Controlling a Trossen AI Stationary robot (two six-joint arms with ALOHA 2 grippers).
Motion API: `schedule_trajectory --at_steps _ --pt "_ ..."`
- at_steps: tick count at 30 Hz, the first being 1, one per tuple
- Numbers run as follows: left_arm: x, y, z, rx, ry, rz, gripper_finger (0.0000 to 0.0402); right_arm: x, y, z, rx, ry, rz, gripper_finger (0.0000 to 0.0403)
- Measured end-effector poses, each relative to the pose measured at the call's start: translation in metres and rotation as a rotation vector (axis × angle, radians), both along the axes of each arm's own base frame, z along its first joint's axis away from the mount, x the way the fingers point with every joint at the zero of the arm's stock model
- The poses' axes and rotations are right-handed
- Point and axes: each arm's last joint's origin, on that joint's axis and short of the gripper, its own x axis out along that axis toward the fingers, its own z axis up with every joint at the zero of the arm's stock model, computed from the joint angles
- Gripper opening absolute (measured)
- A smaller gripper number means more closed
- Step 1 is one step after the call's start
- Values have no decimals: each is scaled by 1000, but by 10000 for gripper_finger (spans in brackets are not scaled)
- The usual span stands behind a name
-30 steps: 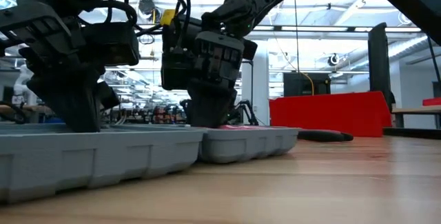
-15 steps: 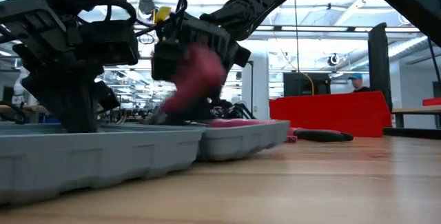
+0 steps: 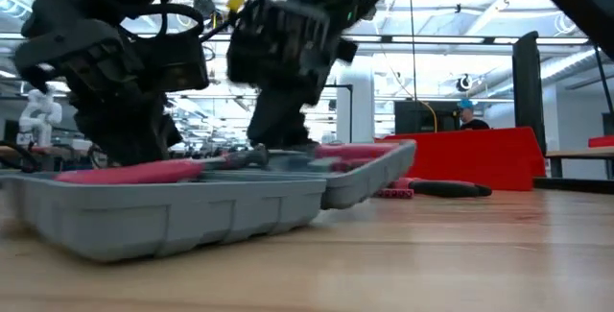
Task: Prefit tool cases
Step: Remove the hammer from the toolbox
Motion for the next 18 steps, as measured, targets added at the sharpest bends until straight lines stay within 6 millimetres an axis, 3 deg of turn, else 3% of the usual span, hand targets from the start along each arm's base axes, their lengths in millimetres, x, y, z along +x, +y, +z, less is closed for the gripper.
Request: schedule_trajectory --at_steps 8,18 --pt "-5 1 31 -49 -113 -7 1 -16 7 38 -250 -49 8 0" --pt "-28 1 73 -38 -234 7 1 -20 50 35 -613 -181 294 0"
